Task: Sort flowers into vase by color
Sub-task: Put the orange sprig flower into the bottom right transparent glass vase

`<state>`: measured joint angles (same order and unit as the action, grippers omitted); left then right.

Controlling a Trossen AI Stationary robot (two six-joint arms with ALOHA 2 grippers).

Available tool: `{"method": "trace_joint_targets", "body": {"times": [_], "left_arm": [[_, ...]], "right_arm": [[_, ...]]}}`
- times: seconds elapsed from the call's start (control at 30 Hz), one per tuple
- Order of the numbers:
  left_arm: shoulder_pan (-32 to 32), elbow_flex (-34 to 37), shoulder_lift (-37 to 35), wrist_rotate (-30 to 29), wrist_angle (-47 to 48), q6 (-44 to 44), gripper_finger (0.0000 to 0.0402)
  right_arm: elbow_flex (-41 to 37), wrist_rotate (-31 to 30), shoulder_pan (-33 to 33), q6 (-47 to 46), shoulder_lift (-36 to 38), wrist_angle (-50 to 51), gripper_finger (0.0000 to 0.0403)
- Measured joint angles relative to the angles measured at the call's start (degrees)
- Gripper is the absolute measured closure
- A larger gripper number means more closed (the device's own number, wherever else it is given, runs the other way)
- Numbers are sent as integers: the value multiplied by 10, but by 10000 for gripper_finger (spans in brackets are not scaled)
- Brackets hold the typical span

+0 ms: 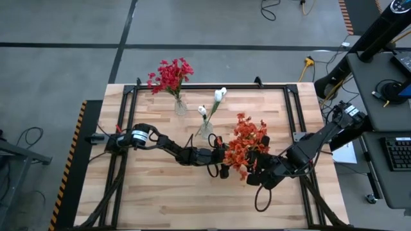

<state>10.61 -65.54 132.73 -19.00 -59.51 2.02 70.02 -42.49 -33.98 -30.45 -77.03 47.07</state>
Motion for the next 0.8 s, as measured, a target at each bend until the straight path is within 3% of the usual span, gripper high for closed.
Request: {"method": "trace_joint_targets", "body": {"times": [0.17,0.43,0.8], "left_arm": [[0,0,0,0,0,2,155],[1,0,0,0,0,4,155],[1,0,0,0,0,4,155]], "right_arm": [[-1,-38,2,13,-18,-2,223],[-1,-41,12,21,-43,-19,233],[-1,-40,14,-7,-41,-26,355]]}}
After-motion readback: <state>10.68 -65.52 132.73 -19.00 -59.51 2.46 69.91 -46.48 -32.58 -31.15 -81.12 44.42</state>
